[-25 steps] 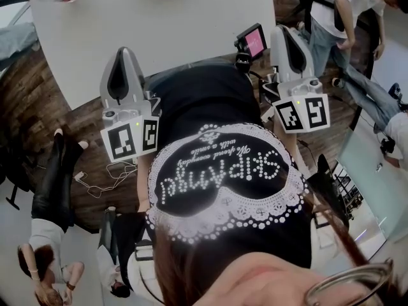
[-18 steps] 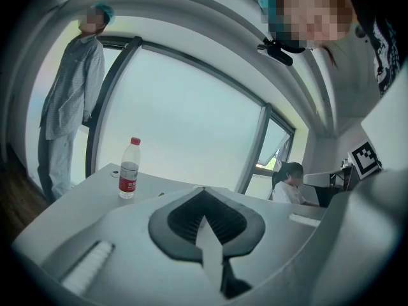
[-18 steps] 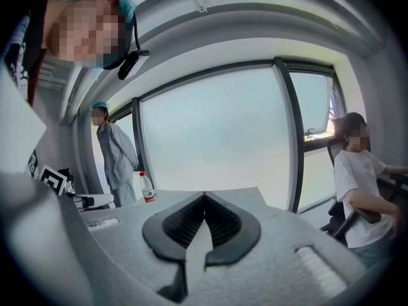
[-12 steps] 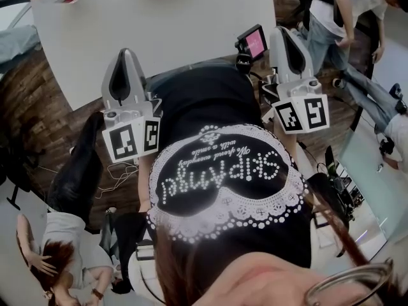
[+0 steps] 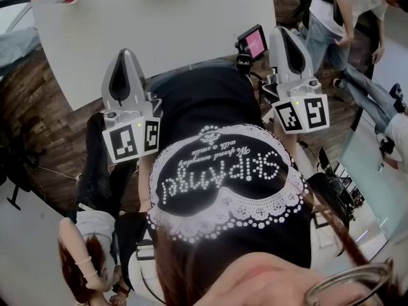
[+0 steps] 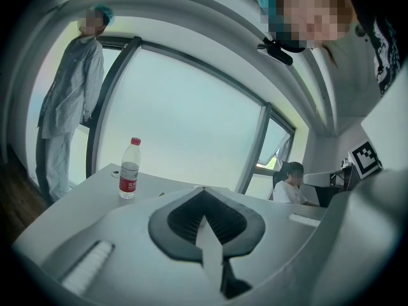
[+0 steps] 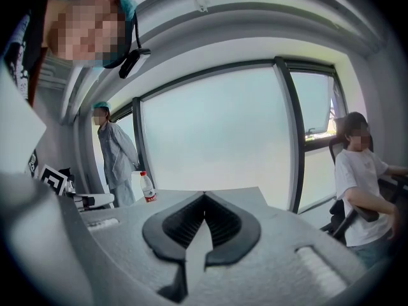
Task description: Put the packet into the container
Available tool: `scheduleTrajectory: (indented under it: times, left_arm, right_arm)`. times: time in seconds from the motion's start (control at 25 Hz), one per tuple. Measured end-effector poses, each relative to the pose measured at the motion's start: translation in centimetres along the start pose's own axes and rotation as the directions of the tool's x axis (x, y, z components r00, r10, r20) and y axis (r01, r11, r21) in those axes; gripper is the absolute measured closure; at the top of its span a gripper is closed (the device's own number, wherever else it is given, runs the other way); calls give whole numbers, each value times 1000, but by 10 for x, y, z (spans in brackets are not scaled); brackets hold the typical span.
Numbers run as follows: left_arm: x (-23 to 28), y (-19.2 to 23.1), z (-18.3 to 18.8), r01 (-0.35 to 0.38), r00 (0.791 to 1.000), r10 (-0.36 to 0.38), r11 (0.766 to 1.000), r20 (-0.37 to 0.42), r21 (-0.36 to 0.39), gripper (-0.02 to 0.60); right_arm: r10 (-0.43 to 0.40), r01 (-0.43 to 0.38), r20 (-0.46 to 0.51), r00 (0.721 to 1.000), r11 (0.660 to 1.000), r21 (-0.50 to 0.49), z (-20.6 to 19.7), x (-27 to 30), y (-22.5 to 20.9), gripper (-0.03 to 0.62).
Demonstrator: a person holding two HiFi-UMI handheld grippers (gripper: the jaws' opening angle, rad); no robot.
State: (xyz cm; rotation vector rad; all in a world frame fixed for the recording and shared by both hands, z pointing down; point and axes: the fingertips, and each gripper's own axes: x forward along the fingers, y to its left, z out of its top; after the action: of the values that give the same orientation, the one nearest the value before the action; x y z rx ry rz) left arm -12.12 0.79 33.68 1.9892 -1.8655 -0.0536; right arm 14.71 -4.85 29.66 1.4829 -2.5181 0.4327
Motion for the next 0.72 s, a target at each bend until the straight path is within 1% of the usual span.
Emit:
scheduleTrajectory:
  times: [0.72]
  left_arm:
    - [0,0,-1,2,1000,-2,1000,1,0,578]
  right_arm:
    - [-2,2,6,1000,1000,0,0,-1,0,599]
